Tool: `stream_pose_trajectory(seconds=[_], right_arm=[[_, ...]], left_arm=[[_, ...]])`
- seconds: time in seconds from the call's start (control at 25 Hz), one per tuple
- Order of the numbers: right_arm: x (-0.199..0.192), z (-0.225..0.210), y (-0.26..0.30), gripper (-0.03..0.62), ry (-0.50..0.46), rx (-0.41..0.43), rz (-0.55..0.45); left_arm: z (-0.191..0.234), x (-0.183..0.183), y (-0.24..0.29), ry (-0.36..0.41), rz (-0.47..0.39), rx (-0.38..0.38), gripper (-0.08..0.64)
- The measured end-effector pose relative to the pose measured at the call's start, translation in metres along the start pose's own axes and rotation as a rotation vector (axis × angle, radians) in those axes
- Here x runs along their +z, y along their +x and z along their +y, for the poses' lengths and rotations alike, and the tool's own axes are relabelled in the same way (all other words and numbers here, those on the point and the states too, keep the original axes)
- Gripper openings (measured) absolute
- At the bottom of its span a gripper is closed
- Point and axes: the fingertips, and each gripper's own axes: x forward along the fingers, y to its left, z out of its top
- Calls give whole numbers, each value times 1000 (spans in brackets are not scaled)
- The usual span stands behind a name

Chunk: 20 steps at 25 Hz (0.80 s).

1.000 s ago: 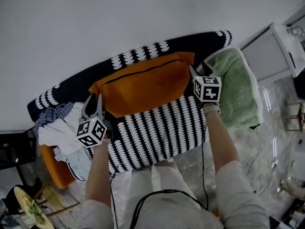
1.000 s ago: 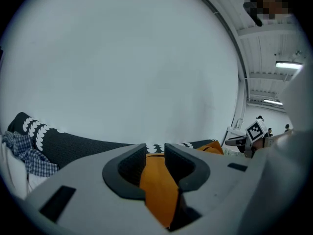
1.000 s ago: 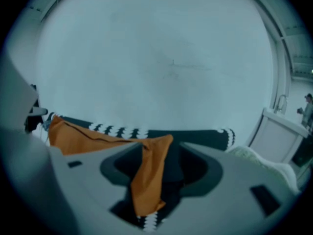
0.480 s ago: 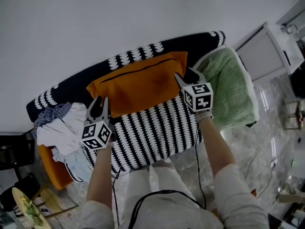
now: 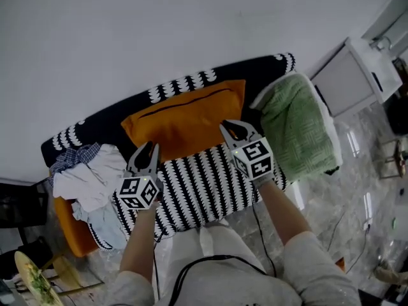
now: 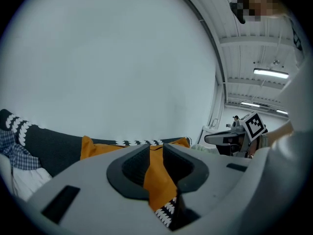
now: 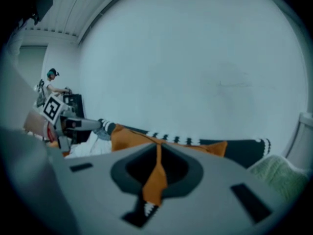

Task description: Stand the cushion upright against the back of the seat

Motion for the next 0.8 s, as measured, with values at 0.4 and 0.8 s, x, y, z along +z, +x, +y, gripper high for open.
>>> stream_pose_trajectory(seconds=[0.4,0.8], right_arm=[[39,64,-43,18,31,156,-23],[72,114,-95,17,78,251,-28]], left_arm=[[-57,31,-25,38,-30,-113,25],[-105,64,-62,24,-49,-177,25]])
